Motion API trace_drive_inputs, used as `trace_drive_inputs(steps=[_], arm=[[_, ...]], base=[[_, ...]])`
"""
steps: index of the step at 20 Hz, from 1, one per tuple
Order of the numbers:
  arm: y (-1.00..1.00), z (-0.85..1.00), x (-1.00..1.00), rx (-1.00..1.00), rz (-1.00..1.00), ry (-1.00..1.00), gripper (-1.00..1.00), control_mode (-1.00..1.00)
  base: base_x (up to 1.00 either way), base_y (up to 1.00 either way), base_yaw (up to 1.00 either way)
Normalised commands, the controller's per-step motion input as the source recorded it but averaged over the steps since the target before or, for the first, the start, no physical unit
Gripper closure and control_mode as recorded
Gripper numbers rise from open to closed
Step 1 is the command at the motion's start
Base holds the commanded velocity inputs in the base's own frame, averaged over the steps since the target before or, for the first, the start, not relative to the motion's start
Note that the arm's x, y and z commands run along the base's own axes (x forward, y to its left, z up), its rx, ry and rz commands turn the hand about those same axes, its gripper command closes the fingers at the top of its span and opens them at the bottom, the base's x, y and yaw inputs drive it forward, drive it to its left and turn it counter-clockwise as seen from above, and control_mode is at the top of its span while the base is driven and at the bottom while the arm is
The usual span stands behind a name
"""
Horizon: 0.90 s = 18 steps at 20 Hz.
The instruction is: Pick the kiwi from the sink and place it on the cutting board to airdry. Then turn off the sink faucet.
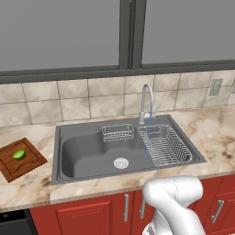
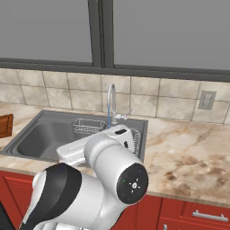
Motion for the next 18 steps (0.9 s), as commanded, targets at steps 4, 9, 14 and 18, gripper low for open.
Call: trace_drive_inputs(steps=[4,9,14,18], arm=[[0.00,-0.25,0.36,0.00,0.00,0.00,-1.00,-1.00],[0.00,-0.21,0.35,0.00,0.00,0.00,-1.00,-1.00],[-0.05,-0.17,0.29,0.00,0.03,0.00,-1.00,-1.00],[-0.12,-0.16,0.28,0.00,0.07,0.00,-1.00,-1.00]], base=[[0.00,0.00,0.00],[0.00,0.00,0.00],[0.00,0.00,0.00],[0.00,0.00,0.00]])
